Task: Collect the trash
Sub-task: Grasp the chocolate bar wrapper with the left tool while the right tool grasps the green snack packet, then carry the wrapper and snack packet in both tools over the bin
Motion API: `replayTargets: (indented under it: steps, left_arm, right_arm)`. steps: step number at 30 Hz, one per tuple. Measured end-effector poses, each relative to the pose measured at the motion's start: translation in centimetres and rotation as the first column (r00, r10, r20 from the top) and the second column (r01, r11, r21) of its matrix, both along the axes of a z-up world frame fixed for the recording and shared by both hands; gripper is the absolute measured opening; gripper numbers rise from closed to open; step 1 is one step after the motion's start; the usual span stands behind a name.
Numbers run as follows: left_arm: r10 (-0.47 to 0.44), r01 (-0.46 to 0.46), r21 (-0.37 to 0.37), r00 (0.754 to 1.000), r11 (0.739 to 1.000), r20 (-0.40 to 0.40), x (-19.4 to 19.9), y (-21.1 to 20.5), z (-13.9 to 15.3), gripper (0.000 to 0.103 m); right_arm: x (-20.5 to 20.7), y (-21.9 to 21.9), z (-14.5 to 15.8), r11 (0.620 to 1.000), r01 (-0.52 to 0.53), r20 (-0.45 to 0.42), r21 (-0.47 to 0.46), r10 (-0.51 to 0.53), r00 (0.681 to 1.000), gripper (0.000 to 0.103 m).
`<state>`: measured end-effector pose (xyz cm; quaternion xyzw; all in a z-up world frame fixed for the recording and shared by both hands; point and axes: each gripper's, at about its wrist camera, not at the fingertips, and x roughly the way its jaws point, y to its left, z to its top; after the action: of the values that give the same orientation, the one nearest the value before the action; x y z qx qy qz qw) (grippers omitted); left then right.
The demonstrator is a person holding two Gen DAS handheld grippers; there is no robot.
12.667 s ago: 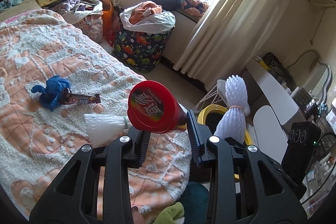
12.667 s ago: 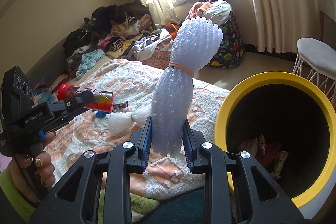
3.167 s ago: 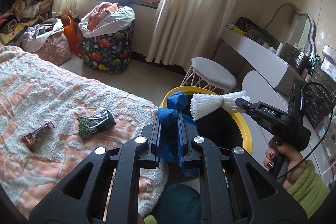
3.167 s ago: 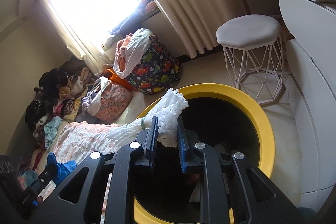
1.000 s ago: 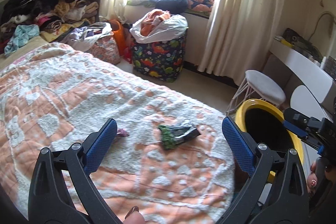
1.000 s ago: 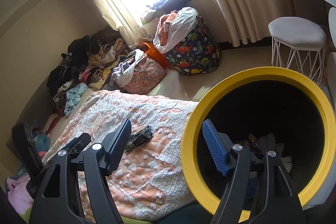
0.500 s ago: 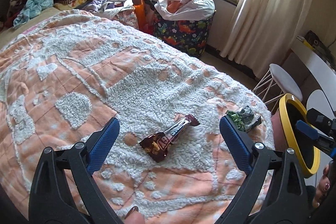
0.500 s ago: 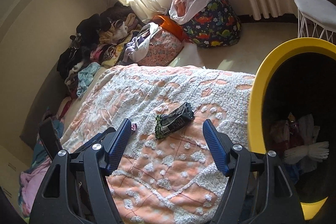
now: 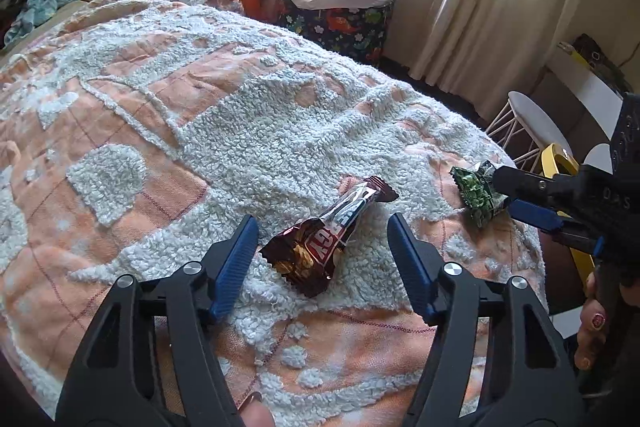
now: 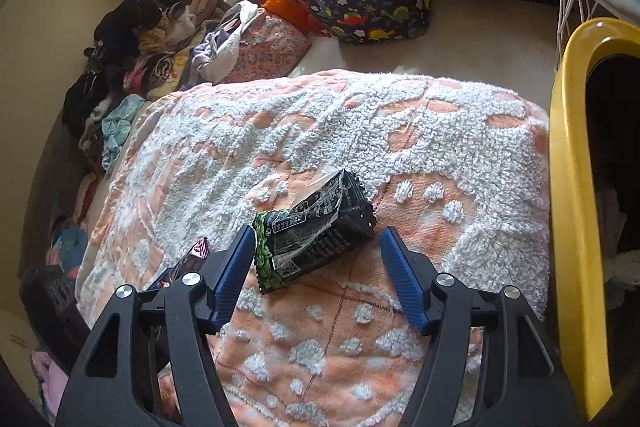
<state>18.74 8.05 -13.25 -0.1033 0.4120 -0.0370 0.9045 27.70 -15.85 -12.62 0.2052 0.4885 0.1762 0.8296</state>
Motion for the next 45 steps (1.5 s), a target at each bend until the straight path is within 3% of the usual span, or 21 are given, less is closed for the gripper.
replayTargets:
  steps: [2, 3, 4, 8, 10, 12, 15, 25, 45]
  left_arm:
    - [0.005, -0.005, 0.001, 1.000, 1.000, 0.003, -0.1, 0.1, 0.0, 0.048]
    - [0.008, -0.008, 0.000, 1.000, 1.000, 0.003, -0.1, 0.1, 0.0, 0.045]
    - [0.012, -0.012, -0.002, 1.000, 1.000, 0.002, -0.1, 0.2, 0.0, 0.043]
    - [0.024, -0.024, -0.001, 1.000, 1.000, 0.004, -0.3, 0.4, 0.1, 0.028]
    - [0.022, -0.022, -0.003, 1.000, 1.000, 0.005, -0.4, 0.3, 0.3, 0.016]
    - [0.016, -0.016, 0.000, 1.000, 1.000, 0.004, -0.5, 0.0, 0.5, 0.013]
    - [0.014, -0.014, 0.004, 1.000, 1.000, 0.005, -0.8, -0.6, 1.0, 0.012]
    - [-0.048, 0.053, -0.097, 0.997, 0.994, 0.054, -1.6, -4.0, 3.6, 0.012]
    - [-0.254, 0.260, -0.055, 0.962, 0.964, 0.098, -2.8, -12.8, 6.2, 0.012]
  right_arm:
    - [0.4, 0.0, -0.5, 1.000, 0.011, -0.013, 0.019, -0.010, 1.000, 0.044]
    - [0.5, 0.0, -0.4, 1.000, 0.006, -0.010, 0.027, -0.006, 1.000, 0.031]
    - [0.5, 0.0, -0.3, 0.999, -0.007, -0.001, 0.044, 0.007, 1.000, 0.024]
    - [-0.8, 0.0, 1.1, 0.997, -0.050, 0.077, 0.060, 0.045, 0.996, 0.013]
    - [-1.6, -0.4, 2.0, 0.997, -0.055, 0.116, 0.060, 0.048, 0.992, 0.012]
    - [-2.4, -1.0, 2.8, 0.997, -0.057, 0.151, 0.061, 0.047, 0.987, 0.011]
    - [-3.3, -2.2, 3.8, 0.997, -0.051, 0.191, 0.060, 0.039, 0.981, 0.011]
    - [-5.8, -9.1, 5.9, 0.999, 0.043, 0.272, 0.034, -0.051, 0.961, 0.011]
    - [-7.9, -18.8, 6.2, 0.973, 0.228, 0.293, 0.037, -0.229, 0.928, 0.011]
